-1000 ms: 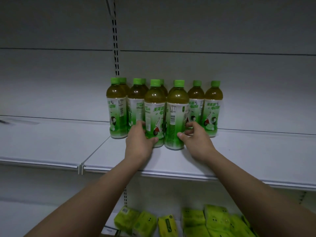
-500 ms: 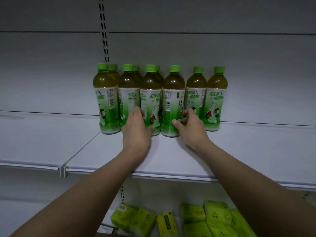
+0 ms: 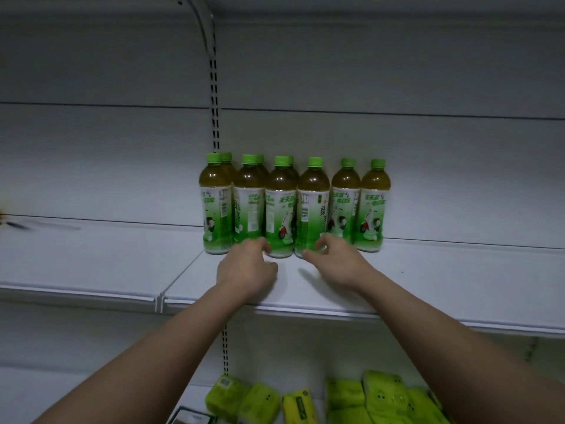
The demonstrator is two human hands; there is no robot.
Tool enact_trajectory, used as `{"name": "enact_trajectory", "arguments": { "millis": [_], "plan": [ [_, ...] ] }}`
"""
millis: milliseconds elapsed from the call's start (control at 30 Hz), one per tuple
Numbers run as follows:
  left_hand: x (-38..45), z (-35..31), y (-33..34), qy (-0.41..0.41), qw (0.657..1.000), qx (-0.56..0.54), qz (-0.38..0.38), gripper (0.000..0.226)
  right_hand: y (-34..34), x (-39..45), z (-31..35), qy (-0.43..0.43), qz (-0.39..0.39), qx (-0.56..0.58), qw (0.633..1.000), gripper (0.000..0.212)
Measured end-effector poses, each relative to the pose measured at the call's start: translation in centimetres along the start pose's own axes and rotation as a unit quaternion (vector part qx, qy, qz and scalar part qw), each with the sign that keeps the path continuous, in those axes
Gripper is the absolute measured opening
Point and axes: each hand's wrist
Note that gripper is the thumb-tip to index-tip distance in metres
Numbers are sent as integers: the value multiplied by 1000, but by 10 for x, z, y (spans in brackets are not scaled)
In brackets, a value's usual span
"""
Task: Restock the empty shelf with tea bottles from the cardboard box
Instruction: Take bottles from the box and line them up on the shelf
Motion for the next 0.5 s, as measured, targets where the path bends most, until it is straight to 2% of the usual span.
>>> {"name": "enact_trajectory", "arguments": {
  "millis": [200, 400, 500],
  "plan": [
    [-48, 6, -31, -6, 1000, -5, 13, 10, 1, -44, 35, -37, 51, 1, 998, 41],
    [-122, 35, -39, 35, 995, -7, -92, 13, 41, -100, 41, -59, 57, 10, 997, 30],
    [-153, 60, -30, 17, 996, -25, -80, 12, 73, -122, 33, -55, 80, 15, 995, 30]
  ]
}}
Point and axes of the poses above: each hand's wrist, its own x-axis towards the middle knuckle, its own y-axis out of the palm, z = x × y, and after that the axes turned 1 degree about x, right-handed
